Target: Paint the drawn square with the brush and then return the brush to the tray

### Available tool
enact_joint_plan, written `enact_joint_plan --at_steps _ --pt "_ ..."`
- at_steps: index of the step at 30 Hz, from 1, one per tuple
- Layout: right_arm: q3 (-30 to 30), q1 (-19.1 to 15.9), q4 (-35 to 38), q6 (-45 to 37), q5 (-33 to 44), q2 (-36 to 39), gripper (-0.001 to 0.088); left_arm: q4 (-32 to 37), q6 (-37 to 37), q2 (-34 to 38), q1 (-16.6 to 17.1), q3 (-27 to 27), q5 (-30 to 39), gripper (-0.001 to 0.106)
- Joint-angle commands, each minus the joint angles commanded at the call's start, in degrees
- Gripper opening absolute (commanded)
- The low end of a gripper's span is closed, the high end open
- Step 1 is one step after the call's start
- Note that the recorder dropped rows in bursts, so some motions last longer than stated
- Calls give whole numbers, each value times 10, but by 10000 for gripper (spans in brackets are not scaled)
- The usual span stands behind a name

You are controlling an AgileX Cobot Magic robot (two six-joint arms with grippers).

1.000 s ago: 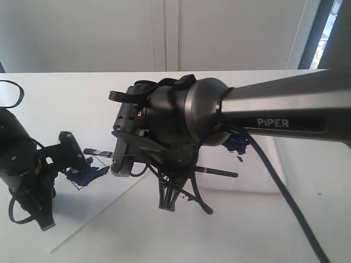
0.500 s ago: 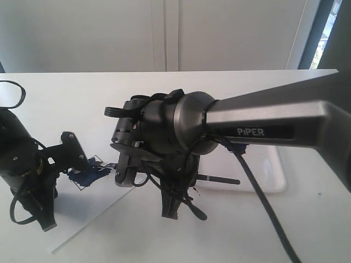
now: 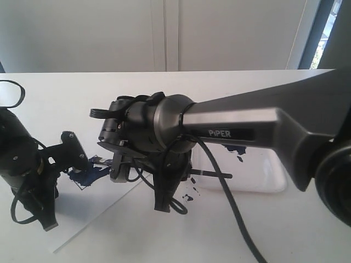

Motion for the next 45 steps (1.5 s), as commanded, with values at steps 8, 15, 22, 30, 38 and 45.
enact_joint_plan --at_steps 8,15,22,30,38,45 --pt "-3 0 11 -17 22 -1 0 0 0 0 0 0 -2 344" --pt "-3 0 16 -24 22 -1 0 0 0 0 0 0 -4 344" --pt "-3 0 43 -43 22 -1 0 0 0 0 0 0 -4 344" --pt "-3 15 44 -45 22 -8 0 0 -2 0 0 0 -5 344" --pt "-3 15 40 -26 22 -8 0 0 -13 0 0 0 1 344" --pt "-3 15 18 -8 22 -8 0 37 -65 0 0 0 13 344"
